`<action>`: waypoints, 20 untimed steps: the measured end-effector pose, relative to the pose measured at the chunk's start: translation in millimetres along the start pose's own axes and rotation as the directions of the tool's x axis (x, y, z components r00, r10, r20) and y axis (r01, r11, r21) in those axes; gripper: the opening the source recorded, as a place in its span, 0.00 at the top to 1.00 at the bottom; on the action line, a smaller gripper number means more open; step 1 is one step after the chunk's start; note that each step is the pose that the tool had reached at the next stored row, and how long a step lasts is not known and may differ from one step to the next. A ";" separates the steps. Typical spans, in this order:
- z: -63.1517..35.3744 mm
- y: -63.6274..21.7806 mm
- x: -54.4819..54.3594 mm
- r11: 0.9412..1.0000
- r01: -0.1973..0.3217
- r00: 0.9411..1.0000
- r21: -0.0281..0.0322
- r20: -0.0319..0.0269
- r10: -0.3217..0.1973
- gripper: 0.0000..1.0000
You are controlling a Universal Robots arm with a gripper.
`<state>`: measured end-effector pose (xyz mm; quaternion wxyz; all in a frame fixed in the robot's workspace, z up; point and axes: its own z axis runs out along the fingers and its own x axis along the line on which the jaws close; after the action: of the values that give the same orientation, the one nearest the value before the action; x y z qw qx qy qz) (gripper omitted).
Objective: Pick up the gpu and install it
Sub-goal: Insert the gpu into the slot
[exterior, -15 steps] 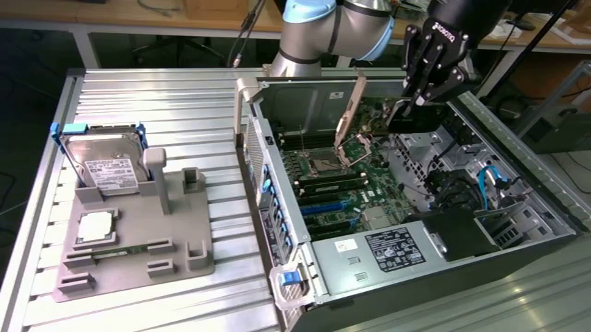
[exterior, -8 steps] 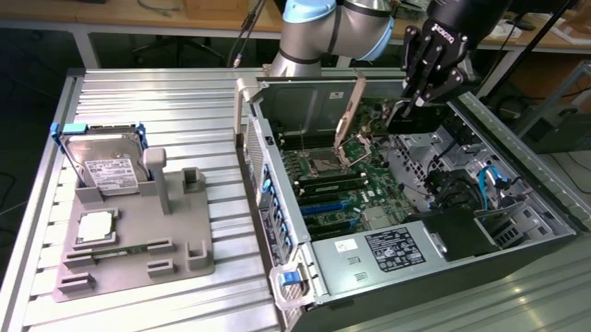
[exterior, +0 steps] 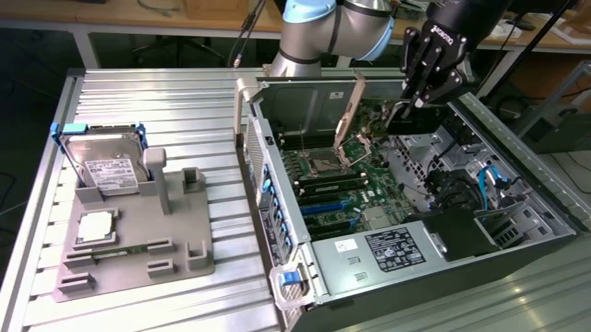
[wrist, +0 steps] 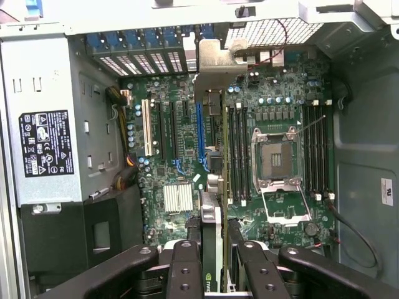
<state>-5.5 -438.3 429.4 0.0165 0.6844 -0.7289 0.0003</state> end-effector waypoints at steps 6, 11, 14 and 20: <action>1.2 0.0 0.0 1.000 0.000 1.000 0.000 0.000 0.000 0.73; 2.1 0.0 0.0 1.000 0.000 1.000 0.000 0.000 0.000 0.73; 2.7 0.0 -0.1 1.000 0.000 1.000 0.000 0.000 0.000 0.73; 4.3 -0.1 -0.1 1.000 0.000 1.000 0.000 0.001 0.000 0.73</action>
<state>-5.5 -438.3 425.1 0.0162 0.6844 -0.7289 0.0000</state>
